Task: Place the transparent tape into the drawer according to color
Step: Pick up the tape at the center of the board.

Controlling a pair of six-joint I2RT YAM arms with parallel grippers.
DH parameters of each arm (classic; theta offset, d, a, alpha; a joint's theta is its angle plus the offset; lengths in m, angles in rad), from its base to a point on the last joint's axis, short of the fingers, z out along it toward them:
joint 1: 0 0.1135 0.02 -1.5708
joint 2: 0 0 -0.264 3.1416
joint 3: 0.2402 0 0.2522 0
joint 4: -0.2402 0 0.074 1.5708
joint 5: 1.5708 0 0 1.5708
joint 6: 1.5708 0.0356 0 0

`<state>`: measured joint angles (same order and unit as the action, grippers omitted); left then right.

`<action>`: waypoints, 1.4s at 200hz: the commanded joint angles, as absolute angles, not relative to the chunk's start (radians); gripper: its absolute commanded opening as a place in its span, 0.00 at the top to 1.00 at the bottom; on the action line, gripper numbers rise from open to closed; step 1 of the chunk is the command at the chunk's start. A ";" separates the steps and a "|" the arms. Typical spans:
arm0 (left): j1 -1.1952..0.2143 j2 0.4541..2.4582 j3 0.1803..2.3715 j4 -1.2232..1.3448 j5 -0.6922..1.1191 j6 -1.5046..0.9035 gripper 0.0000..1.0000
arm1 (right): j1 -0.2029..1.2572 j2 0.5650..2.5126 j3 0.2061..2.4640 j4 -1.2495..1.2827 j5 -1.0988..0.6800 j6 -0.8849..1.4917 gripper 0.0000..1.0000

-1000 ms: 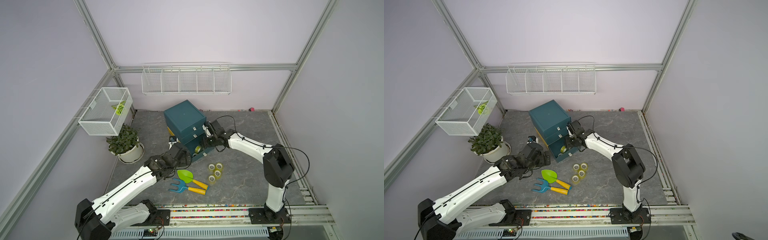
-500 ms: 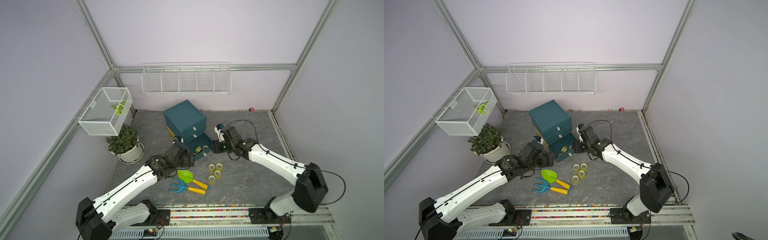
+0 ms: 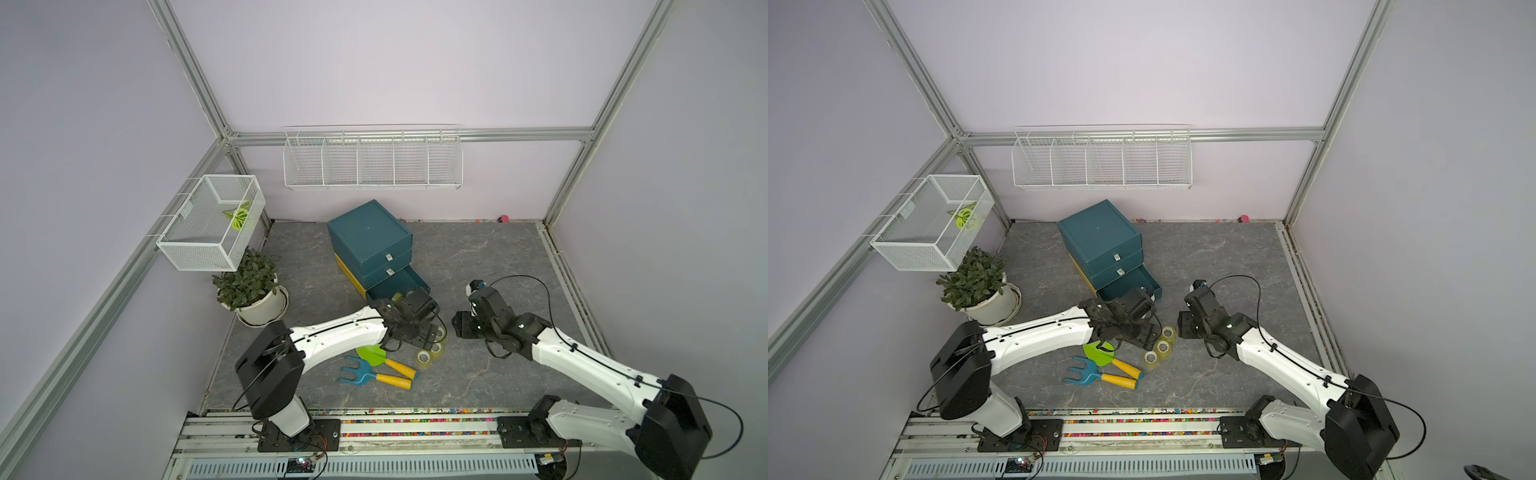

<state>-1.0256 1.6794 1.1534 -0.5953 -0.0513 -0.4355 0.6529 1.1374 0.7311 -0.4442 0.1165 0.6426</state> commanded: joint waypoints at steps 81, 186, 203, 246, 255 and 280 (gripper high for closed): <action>-1.006 1.850 1.266 -0.592 -0.067 -0.413 0.31 | 0.612 1.036 0.699 -0.502 0.147 0.655 0.43; -0.968 1.889 1.259 -0.595 -0.058 -0.420 0.40 | 0.606 1.040 0.705 -0.498 0.142 0.654 0.43; -0.968 1.897 1.265 -0.601 -0.059 -0.420 0.41 | 0.605 1.041 0.707 -0.504 0.143 0.652 0.43; -0.936 1.903 1.254 -0.626 -0.075 -0.452 0.56 | 0.600 1.033 0.707 -0.510 0.143 0.650 0.43; -0.930 1.895 1.242 -0.621 -0.071 -0.454 0.58 | 0.600 1.032 0.706 -0.510 0.143 0.650 0.43; -0.929 1.895 1.236 -0.616 -0.046 -0.447 0.60 | 0.594 1.029 0.707 -0.509 0.144 0.649 0.43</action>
<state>-0.9337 1.8851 1.2453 -0.6086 -0.0586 -0.4404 0.6060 1.0512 0.7132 -0.4942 0.1341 0.6502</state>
